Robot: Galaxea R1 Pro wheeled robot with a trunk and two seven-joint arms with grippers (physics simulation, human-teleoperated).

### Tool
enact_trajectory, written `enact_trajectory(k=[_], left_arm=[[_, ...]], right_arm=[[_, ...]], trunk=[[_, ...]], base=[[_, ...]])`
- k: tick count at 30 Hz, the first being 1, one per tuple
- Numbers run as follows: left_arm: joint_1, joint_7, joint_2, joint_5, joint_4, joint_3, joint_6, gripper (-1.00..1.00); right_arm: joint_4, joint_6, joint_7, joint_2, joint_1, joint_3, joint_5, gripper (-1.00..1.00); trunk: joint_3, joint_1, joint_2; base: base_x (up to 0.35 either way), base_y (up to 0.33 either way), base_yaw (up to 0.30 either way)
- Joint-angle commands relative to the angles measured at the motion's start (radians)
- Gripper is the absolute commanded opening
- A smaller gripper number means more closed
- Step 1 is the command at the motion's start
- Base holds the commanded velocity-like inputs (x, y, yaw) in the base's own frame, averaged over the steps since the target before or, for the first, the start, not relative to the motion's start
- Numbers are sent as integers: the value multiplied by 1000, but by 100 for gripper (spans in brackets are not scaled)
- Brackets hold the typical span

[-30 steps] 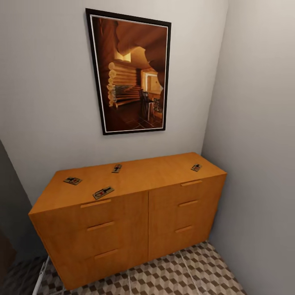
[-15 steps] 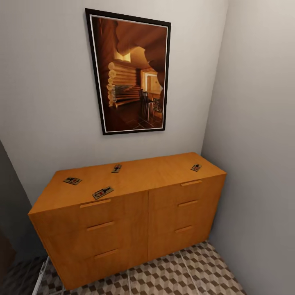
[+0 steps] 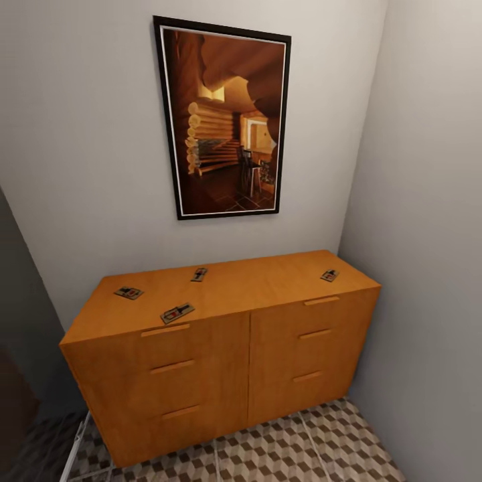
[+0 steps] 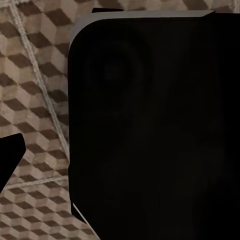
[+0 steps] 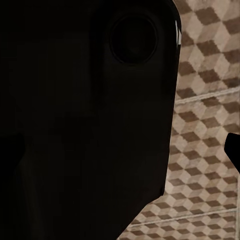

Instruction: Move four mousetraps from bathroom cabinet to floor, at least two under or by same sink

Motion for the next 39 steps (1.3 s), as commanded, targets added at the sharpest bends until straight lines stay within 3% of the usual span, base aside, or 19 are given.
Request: enact_trajectory(k=[1, 39], left_arm=[[0, 0, 0, 4, 0, 1, -2, 100], [0, 1, -2, 4, 0, 2, -2, 100]], right_arm=[[0, 0, 0, 0, 0, 1, 1, 100], [0, -1, 0, 0, 0, -1, -1, 100]], trunk=[[-1, 0, 0], [-1, 0, 0]], base=[[0, 0, 51], [0, 0, 6]])
